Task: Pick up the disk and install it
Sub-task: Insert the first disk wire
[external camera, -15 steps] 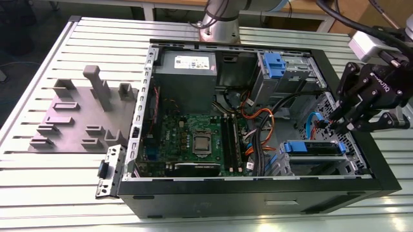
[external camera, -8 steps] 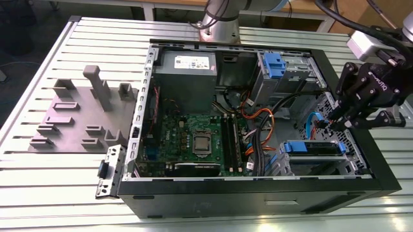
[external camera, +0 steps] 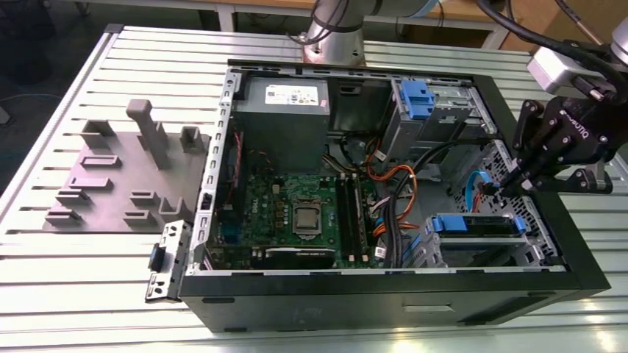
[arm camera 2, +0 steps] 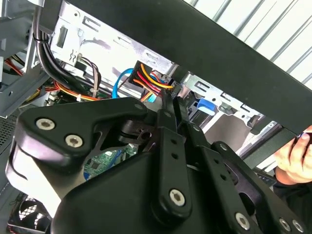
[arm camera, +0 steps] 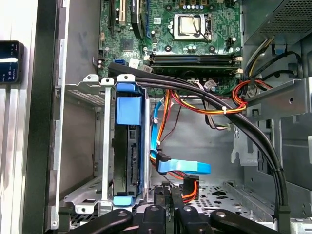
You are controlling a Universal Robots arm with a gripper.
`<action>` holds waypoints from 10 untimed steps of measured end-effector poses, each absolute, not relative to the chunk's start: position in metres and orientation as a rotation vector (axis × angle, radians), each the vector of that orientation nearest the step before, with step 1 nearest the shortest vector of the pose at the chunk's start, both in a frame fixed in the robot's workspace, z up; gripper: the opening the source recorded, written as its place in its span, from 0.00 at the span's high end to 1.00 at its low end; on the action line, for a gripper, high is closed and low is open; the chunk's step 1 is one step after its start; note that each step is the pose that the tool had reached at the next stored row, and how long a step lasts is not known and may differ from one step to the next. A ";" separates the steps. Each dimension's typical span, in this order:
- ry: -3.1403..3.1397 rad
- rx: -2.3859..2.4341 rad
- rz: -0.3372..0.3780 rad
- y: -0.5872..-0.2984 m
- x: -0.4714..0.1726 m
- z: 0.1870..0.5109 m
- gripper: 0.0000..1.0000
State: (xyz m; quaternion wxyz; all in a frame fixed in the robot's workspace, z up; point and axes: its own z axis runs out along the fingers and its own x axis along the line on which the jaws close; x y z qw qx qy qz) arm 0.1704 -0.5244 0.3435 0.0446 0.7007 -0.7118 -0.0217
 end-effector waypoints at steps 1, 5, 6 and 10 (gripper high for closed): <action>-2.175 2.141 -0.066 -0.524 0.170 0.344 0.84; -2.175 2.141 -0.066 -0.524 0.170 0.344 0.84; -2.175 2.141 -0.066 -0.524 0.170 0.344 0.84; -2.174 2.141 -0.066 -0.524 0.170 0.345 0.84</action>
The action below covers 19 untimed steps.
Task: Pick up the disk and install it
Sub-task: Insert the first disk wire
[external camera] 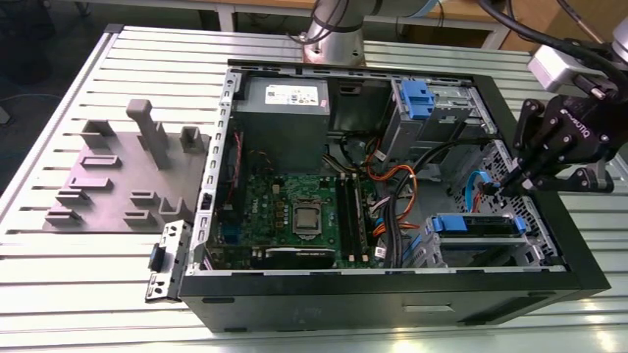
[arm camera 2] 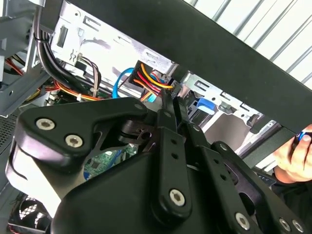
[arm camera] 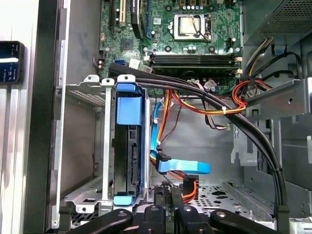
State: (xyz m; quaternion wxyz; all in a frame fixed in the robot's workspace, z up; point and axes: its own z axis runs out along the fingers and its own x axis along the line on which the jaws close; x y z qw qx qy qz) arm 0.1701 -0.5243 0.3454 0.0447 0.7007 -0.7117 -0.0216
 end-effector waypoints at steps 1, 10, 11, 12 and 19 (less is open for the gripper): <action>-2.174 2.141 -0.066 -0.524 0.169 0.346 0.84; -2.185 2.163 -0.032 -0.530 0.158 0.346 0.84; -2.186 2.165 -0.029 -0.531 0.157 0.346 0.84; -2.186 2.168 -0.026 -0.532 0.156 0.346 0.84; -2.182 2.185 -0.012 -0.539 0.149 0.344 0.84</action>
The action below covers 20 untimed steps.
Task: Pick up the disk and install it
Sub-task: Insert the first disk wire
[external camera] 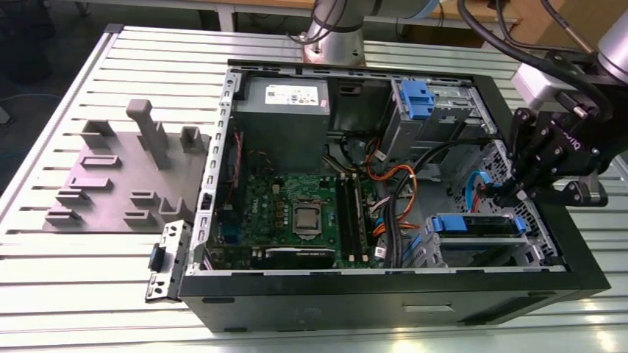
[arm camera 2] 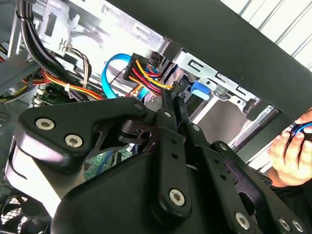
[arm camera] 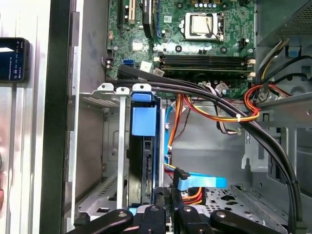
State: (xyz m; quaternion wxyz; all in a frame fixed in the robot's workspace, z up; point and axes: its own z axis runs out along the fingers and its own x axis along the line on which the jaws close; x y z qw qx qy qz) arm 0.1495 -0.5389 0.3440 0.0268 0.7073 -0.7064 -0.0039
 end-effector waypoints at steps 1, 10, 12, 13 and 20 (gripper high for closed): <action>-2.183 2.187 -0.008 -0.539 0.148 0.344 0.84; -2.185 2.193 0.001 -0.540 0.147 0.344 0.84; -2.185 2.193 0.001 -0.540 0.147 0.344 0.84; -2.185 2.193 0.001 -0.540 0.147 0.344 0.84; -2.191 2.199 0.013 -0.540 0.141 0.344 0.84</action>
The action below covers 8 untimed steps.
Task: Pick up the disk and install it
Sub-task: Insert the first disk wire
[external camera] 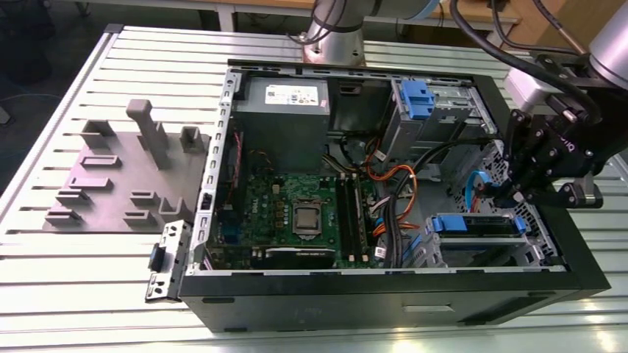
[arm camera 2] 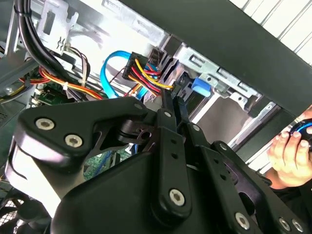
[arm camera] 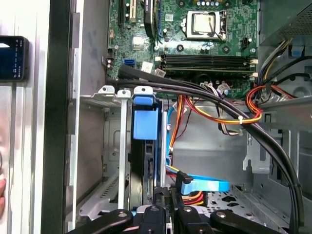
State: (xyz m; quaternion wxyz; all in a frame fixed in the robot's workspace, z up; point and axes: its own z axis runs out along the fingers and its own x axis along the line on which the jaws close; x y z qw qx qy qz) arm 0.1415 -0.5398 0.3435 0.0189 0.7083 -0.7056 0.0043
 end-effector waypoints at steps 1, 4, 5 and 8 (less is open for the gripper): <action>-2.193 2.201 0.018 -0.540 0.140 0.344 0.84; -2.198 2.207 0.031 -0.542 0.136 0.343 0.84; -2.200 2.208 0.035 -0.543 0.135 0.343 0.84; -2.200 2.210 0.038 -0.546 0.134 0.341 0.84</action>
